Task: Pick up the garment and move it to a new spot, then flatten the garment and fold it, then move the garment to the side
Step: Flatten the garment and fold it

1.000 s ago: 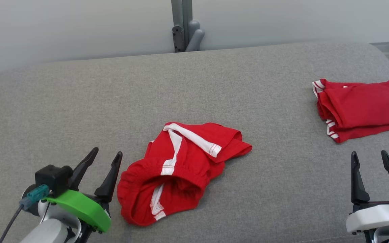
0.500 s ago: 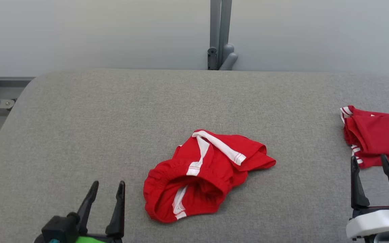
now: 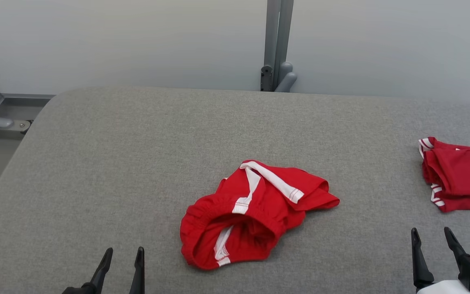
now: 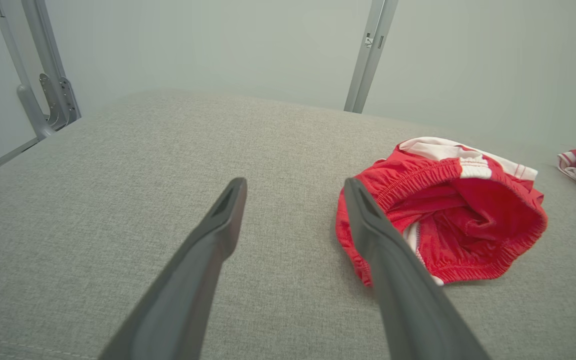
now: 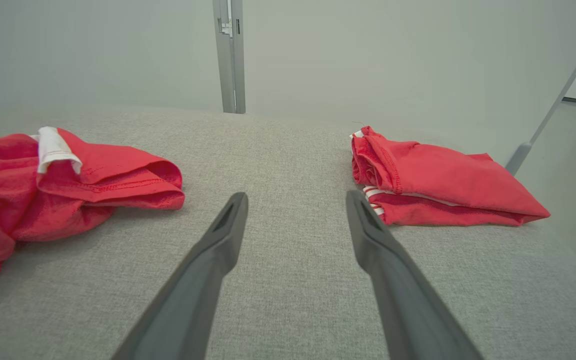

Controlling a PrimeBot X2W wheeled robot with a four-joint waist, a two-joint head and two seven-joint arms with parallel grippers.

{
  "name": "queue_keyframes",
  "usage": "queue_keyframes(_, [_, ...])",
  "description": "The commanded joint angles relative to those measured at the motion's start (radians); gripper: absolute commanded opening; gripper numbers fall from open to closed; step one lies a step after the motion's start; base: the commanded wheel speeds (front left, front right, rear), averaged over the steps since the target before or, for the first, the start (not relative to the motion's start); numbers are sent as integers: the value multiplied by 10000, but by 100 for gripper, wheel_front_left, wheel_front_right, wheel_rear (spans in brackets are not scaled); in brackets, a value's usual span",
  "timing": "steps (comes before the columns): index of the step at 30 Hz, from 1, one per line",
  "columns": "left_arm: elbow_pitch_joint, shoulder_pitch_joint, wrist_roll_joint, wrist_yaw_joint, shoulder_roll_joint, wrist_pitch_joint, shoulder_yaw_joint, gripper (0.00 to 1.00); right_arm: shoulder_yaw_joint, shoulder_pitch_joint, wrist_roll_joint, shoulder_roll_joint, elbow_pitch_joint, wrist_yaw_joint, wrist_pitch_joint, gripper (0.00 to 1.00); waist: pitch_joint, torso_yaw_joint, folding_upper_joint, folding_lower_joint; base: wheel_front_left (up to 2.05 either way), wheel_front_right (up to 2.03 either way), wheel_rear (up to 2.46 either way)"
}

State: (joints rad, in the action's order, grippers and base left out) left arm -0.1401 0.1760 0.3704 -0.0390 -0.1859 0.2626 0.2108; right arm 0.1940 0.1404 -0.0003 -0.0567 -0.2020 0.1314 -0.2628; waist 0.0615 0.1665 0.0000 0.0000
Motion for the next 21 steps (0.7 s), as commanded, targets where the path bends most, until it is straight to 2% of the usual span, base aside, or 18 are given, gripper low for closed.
queue_keyframes(1, [-78,145,-209,-178,134,22,-215,100,40,68,62,14,-36,-16,-25,100,-17,-15,0,0,0,0,0])
queue_keyframes(7, [-296,80,-696,-587,476,22,-739,100,28,-58,7,39,-102,-16,-25,100,-57,-91,0,0,0,0,0])
queue_keyframes(14, [-403,-59,-984,-830,736,23,-976,100,-32,-237,-23,54,-101,-16,-25,100,-71,-42,0,0,0,0,0])
queue_keyframes(17, [-679,-249,-608,-876,930,12,-735,100,-215,-662,231,53,-32,-16,-25,100,-171,33,0,0,0,0,0])
queue_keyframes(21, [-725,-960,357,-918,1201,-808,-77,100,-1497,-1578,152,58,-806,-11,-23,100,-318,149,0,0,0,0,0])
